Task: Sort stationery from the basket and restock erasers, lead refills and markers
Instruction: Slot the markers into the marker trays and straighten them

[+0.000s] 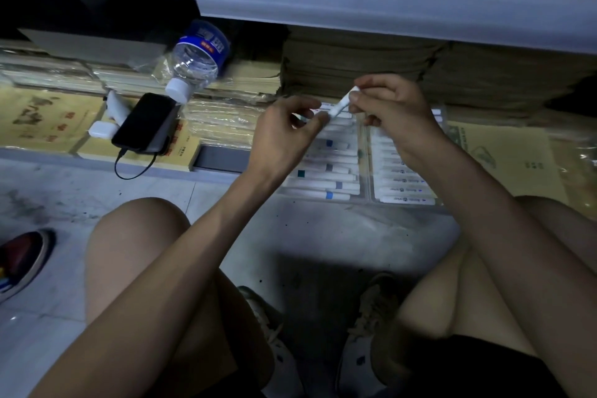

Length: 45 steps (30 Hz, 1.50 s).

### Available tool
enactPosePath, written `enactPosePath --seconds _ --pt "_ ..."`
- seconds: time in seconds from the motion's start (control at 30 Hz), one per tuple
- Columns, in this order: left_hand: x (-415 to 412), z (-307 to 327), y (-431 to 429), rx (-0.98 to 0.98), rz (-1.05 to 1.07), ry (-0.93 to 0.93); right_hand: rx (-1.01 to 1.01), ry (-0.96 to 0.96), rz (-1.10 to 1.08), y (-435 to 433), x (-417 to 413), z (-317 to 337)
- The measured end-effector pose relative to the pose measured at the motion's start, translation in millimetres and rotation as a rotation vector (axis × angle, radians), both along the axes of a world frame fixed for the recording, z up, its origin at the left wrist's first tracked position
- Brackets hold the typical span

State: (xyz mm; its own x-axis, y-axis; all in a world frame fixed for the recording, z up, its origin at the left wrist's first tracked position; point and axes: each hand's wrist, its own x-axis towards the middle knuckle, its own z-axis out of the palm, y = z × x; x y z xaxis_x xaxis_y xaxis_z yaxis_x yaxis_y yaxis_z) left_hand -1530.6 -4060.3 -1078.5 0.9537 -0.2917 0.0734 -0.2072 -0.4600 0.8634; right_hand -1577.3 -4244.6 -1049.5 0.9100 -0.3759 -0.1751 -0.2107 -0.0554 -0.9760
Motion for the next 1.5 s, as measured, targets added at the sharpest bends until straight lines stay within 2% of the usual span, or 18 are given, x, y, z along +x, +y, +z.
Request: enactPosePath --seconds 0.1,0.2,0.27,0.43,0.6,0.67,0.83,1.0,1.07,1.2,1.27,1.5 --pt "-1.6 1.7 -4.1 0.006 -0.065 0.037 0.083 -0.016 0.040 5.7 0.1 -1.0" --pt "-6.7 7.2 -6.2 -0.116 -0.182 0.101 0.125 -0.032 0.090 13.1 -0.2 -5.8" --pt "-7.9 8.9 -5.9 -0.205 -0.134 0.196 0.097 -0.042 0.086 15.3 1.8 -9.1" --pt "3.2 6.7 2.5 -0.502 0.167 0.628 -0.259 0.017 0.130 9.7 2.0 -13.9" --pt "7.9 -0.6 0.8 -0.563 0.235 0.781 -0.808 -0.074 0.286 7.6 -3.6 -32.3" --pt "9.5 -1.9 -1.2 -0.578 0.245 0.816 -0.873 -0.093 0.268 5.6 -0.4 -34.5" --pt "17.9 -4.9 1.7 -0.568 0.276 0.802 -1.019 -0.118 0.321 6.8 8.9 -40.9" --pt "17.5 -4.0 2.3 -0.609 0.291 0.858 -1.042 -0.140 0.308 11.3 12.3 -48.1" --pt "19.4 -4.3 4.8 -0.507 0.277 0.774 -1.051 -0.138 0.290 9.1 14.9 -50.6" --pt "30.2 -14.9 17.7 -0.215 0.362 0.430 -1.043 -0.080 0.265 4.0 17.8 -60.4" --pt "33.3 -20.5 20.6 -0.168 0.395 0.387 -1.044 -0.044 0.256 4.5 18.5 -64.9" --pt "31.1 -36.3 11.6 -0.189 0.390 0.642 -1.080 -0.003 0.289 6.6 19.0 -64.9"
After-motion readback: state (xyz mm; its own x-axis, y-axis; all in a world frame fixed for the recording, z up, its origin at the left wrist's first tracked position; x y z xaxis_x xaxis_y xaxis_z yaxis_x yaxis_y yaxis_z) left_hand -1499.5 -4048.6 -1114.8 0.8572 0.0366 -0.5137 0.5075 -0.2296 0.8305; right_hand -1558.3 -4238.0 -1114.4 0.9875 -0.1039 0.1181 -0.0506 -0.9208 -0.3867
